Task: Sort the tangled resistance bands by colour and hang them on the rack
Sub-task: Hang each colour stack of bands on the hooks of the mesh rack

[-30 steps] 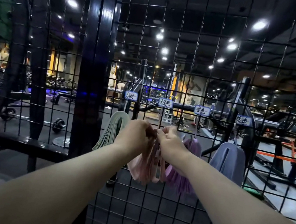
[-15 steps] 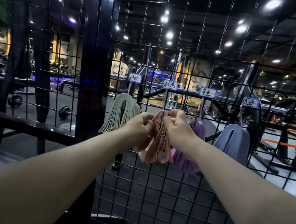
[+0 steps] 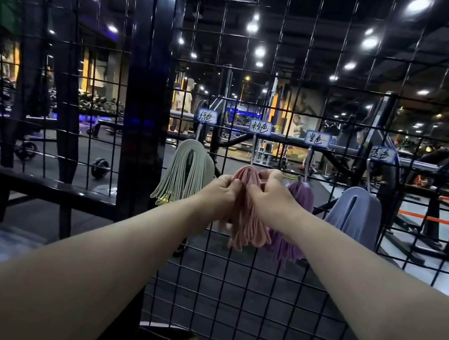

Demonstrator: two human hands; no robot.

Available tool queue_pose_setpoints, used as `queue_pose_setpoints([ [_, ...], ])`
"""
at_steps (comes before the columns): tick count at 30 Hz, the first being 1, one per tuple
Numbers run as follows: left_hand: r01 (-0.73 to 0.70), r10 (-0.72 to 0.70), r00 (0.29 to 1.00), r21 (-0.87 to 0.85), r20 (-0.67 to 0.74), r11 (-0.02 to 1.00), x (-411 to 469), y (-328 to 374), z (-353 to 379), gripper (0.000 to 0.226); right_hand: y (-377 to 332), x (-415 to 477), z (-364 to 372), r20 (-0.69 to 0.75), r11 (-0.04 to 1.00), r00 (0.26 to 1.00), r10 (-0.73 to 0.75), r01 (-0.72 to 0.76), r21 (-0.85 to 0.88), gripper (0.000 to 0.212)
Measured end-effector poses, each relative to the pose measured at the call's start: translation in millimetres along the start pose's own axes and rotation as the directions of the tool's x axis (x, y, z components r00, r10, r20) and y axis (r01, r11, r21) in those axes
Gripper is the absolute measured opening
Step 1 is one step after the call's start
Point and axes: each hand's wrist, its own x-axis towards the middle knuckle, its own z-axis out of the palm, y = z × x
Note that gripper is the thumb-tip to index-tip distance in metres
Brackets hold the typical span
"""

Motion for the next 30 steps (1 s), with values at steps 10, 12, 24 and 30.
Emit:
queue_pose_setpoints([
  [10, 0.002, -0.001, 1.000, -0.069, 0.014, 0.998, -2, -7, 2, 0.031, 3, -4, -4, 0.000, 0.991, 0.998, -0.069, 0.068, -0.115, 0.049],
  [12, -0.014, 0.014, 1.000, -0.103, 0.002, 0.995, 0, -7, 2, 0.031, 4, -5, -5, -0.008, 0.991, 0.996, -0.085, 0.083, -0.106, 0.051],
  [24, -0.045, 0.023, 0.990, -0.162, -0.136, 0.986, 6, -7, 5, 0.028, 14, -17, -5, -0.079, 0.944, 0.969, -0.232, 0.205, -0.259, 0.017],
  [30, -0.060, 0.039, 0.989, -0.143, -0.141, 0.988, 4, -13, 6, 0.027, 13, -21, -1, -0.031, 0.943, 0.981, -0.192, 0.175, -0.283, 0.023],
])
